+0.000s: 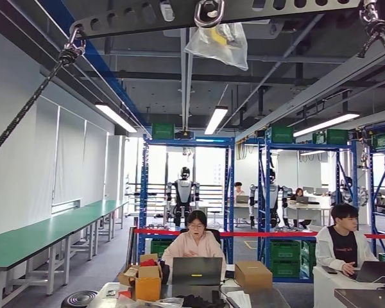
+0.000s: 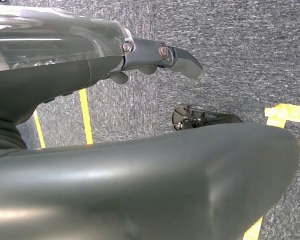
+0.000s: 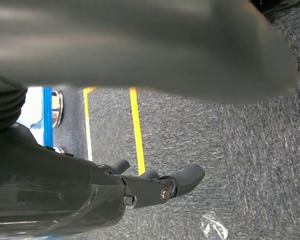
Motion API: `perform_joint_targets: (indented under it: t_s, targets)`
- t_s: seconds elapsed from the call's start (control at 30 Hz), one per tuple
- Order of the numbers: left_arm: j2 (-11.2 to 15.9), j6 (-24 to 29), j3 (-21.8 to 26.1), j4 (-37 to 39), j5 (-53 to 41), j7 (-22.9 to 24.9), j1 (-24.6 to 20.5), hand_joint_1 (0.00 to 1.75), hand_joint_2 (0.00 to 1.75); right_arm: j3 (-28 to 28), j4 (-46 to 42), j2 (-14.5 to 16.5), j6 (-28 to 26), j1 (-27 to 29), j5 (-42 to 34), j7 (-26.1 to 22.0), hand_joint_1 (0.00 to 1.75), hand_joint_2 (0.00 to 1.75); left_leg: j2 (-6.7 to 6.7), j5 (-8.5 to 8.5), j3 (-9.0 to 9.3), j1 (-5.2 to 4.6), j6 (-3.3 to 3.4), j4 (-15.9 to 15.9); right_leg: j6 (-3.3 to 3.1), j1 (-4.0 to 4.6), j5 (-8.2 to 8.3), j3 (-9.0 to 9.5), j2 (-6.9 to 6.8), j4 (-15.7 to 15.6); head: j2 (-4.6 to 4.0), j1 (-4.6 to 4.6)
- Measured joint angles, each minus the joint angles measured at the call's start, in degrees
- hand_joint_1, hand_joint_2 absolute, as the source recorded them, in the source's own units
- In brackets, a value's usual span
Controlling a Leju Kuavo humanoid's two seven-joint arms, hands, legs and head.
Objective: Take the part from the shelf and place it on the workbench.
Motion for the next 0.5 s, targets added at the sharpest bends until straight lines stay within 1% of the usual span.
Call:
perform_joint_targets:
  t_s: [0.03,0.2,0.27,0.5]
  targets:
    - [-0.01,0.07,0.0,0.01,0.0,0.03,-0.02,0.0,1.75,-0.02,0.0,0.0,0.02,0.0,0.0,-0.15,0.0,1.75,0.0,0.0,0.0,0.0,0.0,0.0,-0.01,0.0,0.0,0.0,0.0,0.0,0.0,0.0]
    - [-0.02,0.23,-0.04,0.0,0.32,-0.03,-0.04,0.0,1.75,-0.3,0.0,0.0,0.06,0.01,0.19,-1.01,0.0,1.75,0.0,0.01,0.0,0.0,0.0,0.0,-0.02,0.0,0.01,-0.01,0.0,0.0,0.0,0.0]
    - [-0.03,0.39,-0.76,-0.01,1.36,-0.05,0.08,0.0,1.75,-0.45,-0.04,0.0,0.04,0.07,0.28,-1.37,0.0,1.75,0.0,0.01,0.0,0.0,-0.01,0.0,-0.02,0.0,0.01,-0.01,0.0,0.0,0.0,0.0]
    - [0.03,1.21,-8.44,-0.56,9.28,1.56,1.31,0.0,1.75,-0.44,-0.88,-0.04,0.84,1.02,0.0,-2.24,0.0,1.75,0.0,0.01,-0.01,0.0,-0.01,0.0,-0.02,0.0,0.01,-0.01,0.0,0.01,0.0,0.0]
